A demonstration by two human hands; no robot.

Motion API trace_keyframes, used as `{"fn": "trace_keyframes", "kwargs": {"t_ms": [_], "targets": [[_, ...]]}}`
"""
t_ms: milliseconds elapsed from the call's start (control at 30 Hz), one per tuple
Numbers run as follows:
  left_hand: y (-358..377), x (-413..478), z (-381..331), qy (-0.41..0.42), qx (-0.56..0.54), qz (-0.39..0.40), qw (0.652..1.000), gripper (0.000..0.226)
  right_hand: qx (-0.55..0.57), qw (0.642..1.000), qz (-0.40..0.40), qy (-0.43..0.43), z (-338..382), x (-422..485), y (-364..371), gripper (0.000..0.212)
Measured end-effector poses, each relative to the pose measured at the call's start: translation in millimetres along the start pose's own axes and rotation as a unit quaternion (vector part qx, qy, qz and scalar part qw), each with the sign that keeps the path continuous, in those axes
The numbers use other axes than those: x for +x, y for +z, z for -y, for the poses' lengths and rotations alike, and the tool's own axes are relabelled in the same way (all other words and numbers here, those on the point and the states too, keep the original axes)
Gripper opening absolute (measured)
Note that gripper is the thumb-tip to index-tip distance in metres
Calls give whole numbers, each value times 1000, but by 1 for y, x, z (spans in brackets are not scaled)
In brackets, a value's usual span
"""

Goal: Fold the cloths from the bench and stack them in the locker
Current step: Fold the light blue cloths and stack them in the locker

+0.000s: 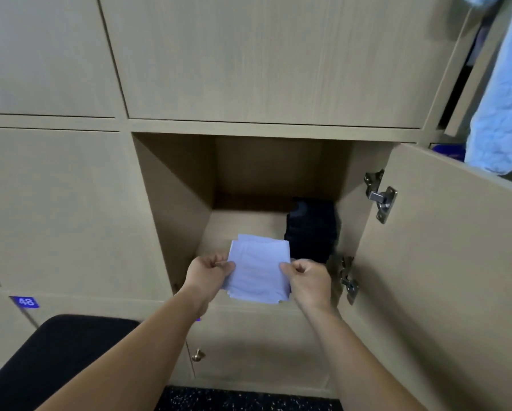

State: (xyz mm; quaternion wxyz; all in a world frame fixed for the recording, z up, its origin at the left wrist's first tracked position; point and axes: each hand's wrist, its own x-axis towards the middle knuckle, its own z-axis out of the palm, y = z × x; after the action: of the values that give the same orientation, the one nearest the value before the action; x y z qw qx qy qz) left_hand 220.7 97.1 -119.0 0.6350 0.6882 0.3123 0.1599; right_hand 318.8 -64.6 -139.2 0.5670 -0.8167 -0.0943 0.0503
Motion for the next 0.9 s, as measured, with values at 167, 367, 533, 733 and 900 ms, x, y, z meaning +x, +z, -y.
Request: {"fn": "trace_keyframes", "kwargs": {"t_ms": [167,367,533,733,900], "targets": [[14,57,-9,20,-22,-15,999,15,-34,999,-12,-9,5,55,14,33],[21,103,0,6,-20,-12,1000,19,-41,999,-17,-7,-1,91,29,25],[24,121,18,1,-22,-9,1000,19,-70,997,-11,6,-22,103,42,22],[26,121,25,18,-14,-13,1000,28,-88,996,-16,17,-35,104,48,22],[27,112,14,138,176,-54,973,41,-144,988,-43,-37,-28,99,48,34]]}}
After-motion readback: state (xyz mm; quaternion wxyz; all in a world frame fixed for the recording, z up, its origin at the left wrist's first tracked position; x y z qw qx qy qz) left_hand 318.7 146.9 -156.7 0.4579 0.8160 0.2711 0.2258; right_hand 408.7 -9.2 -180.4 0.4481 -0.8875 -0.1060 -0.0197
